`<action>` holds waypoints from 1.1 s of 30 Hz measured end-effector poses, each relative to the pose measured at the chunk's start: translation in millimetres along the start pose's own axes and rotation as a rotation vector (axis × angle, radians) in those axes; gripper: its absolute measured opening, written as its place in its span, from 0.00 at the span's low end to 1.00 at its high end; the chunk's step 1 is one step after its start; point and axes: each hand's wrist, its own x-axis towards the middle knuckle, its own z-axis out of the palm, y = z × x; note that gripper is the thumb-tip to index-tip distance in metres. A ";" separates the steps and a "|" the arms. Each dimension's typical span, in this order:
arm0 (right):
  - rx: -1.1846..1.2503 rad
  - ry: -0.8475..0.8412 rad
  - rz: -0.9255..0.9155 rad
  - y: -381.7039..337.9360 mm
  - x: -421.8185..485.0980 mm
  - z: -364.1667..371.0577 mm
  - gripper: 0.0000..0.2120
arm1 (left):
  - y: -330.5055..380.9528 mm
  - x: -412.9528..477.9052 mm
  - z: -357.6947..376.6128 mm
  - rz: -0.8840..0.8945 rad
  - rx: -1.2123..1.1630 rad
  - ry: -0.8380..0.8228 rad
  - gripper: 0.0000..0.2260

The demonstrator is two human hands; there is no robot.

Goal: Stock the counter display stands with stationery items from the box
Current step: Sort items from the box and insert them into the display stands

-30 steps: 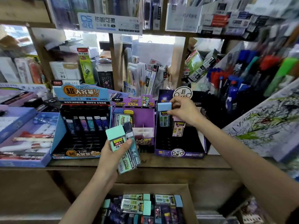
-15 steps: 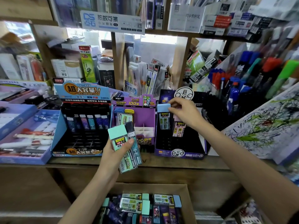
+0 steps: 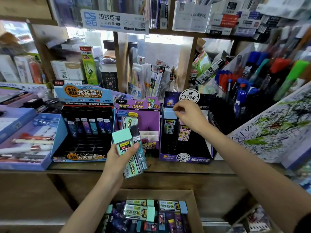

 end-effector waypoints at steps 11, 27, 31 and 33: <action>0.537 -0.320 0.028 -59.1 -68.5 1.0 0.03 | -2.6 -1.8 24.9 0.027 -0.004 -0.063 0.13; 0.951 -0.092 0.293 -57.0 -65.9 2.2 0.04 | -0.1 -7.5 -8.3 0.084 0.072 -0.028 0.13; 0.972 -0.056 0.251 -85.7 -41.3 14.2 0.07 | 14.1 -12.5 -55.1 0.104 0.072 0.065 0.12; 0.953 -0.058 0.217 -104.9 -30.5 25.0 0.08 | 19.4 -14.2 -77.3 0.107 0.074 0.112 0.10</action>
